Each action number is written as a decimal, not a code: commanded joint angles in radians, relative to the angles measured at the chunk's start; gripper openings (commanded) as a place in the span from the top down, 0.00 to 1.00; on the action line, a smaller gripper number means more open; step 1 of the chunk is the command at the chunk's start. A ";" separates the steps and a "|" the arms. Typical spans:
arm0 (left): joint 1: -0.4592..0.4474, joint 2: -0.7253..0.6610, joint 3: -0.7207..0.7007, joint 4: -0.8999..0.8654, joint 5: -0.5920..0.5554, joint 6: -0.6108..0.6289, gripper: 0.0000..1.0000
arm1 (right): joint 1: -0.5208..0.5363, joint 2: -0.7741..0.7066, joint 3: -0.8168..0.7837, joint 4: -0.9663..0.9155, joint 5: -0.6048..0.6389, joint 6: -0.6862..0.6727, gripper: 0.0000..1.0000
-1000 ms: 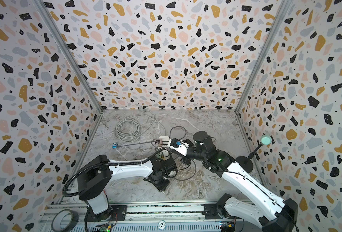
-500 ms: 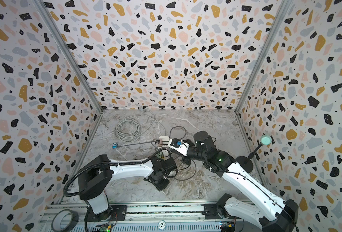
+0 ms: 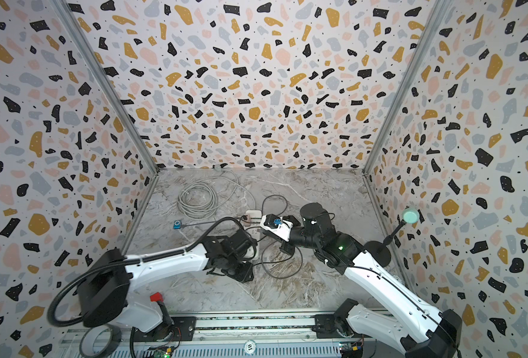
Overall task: Charge mp3
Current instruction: Pick up the MP3 player from the center of the board.
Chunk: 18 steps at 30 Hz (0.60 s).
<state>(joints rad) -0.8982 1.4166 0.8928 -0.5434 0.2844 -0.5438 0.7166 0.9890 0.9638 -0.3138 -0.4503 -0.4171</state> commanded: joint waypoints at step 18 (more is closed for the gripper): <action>0.353 -0.477 -0.173 0.218 0.255 -0.297 1.00 | 0.126 0.268 0.276 -0.289 -0.049 -0.234 1.00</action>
<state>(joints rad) -0.5579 0.9482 0.7147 -0.4160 0.4831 -0.7738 0.8104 1.2320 1.2030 -0.4866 -0.5034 -0.5869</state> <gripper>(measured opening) 0.286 0.072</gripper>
